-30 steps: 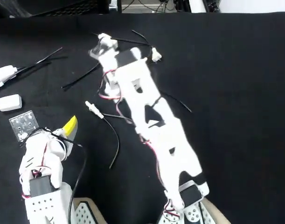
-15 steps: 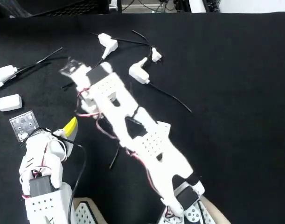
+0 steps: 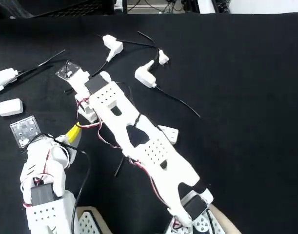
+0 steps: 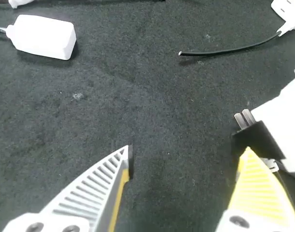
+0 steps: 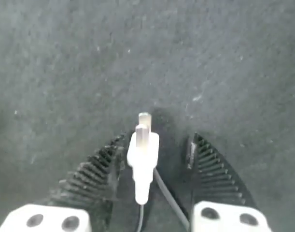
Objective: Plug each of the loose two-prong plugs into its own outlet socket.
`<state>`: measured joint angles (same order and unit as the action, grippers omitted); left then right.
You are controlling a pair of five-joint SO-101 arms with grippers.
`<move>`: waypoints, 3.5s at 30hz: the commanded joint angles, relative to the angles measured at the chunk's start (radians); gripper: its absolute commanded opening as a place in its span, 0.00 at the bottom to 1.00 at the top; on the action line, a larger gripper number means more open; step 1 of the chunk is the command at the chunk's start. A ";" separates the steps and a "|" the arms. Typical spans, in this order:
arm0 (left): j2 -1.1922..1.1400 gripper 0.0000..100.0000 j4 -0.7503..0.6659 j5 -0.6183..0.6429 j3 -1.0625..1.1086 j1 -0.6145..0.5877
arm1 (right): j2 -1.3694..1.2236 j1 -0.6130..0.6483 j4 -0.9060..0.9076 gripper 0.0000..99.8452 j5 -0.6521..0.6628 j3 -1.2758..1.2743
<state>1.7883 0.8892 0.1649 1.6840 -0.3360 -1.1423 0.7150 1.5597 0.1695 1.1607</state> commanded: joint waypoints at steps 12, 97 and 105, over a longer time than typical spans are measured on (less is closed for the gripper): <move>0.005 0.34 0.009 0.011 0.018 0.012 | 0.031 -0.086 0.112 0.20 -0.011 0.044; -0.005 0.34 -0.244 0.011 0.018 0.188 | 0.443 -0.095 0.207 0.01 -0.358 -0.073; -0.003 0.34 -0.226 0.011 0.018 0.194 | 0.750 0.051 0.199 0.01 -0.402 -0.314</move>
<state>1.7883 0.6697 0.1741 1.6840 -0.1534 -0.5240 0.7165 1.7438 -0.2033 0.8646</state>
